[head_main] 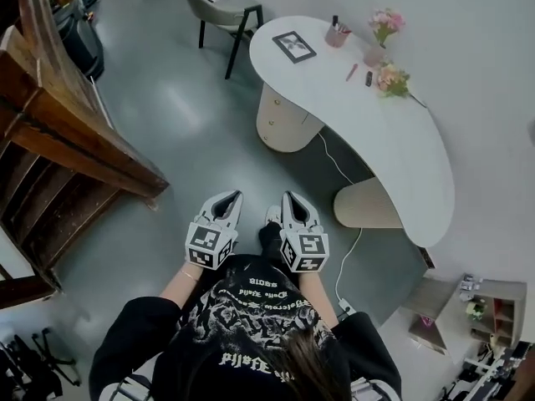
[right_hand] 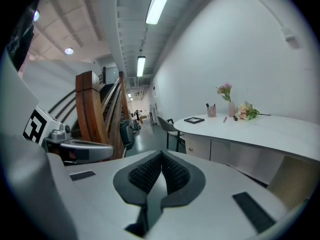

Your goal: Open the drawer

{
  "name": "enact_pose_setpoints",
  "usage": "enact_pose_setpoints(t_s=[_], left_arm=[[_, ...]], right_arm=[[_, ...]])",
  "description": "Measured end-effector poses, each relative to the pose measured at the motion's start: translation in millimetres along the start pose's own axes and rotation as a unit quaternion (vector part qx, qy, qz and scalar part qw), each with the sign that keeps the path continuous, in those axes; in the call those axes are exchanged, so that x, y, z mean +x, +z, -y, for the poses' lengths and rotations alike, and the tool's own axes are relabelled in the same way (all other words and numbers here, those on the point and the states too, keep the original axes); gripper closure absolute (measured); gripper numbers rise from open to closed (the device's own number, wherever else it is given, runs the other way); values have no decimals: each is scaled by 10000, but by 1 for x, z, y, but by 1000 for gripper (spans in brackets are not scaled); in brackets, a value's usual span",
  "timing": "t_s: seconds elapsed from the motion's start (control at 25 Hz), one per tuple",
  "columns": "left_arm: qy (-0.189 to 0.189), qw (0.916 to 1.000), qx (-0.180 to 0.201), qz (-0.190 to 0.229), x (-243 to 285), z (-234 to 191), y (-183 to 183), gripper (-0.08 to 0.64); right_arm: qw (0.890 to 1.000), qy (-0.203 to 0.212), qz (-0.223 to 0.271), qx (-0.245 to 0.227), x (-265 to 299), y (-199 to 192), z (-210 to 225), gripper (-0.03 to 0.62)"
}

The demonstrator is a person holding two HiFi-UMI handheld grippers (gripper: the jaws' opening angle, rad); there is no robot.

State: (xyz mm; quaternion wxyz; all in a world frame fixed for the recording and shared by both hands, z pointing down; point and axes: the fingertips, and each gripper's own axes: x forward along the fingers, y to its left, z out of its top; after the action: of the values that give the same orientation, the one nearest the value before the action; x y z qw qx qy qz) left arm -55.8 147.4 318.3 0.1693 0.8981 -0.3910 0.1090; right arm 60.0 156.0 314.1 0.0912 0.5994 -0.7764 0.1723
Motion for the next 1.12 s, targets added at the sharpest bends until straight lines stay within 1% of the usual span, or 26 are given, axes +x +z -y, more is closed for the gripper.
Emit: enact_pose_setpoints(t_s=[0.16,0.56,0.8,0.88,1.0,1.12], left_arm=[[115,9999,-95,-79,40,-5,13,534],[548,9979,-279,-185,149,-7,45,534],[814,9956,-416,-222,209,-25,54,534],[824,9956,-386,-237,224,-35,56,534],[706,9964,-316,-332,240,-48,54,534],[526,9974,-191,-457,257,-65,53,534]], right_arm=[[9999,119,-88,69,31,14,34,566],[9980,576,-245,-56,97,57,121,566],[9951,845,-486,-161,142,66,159,566],[9946,852,-578,-148,157,64,166,566],[9944,820,-662,-52,172,59,168,566],[9943,732,-753,202,192,52,168,566]])
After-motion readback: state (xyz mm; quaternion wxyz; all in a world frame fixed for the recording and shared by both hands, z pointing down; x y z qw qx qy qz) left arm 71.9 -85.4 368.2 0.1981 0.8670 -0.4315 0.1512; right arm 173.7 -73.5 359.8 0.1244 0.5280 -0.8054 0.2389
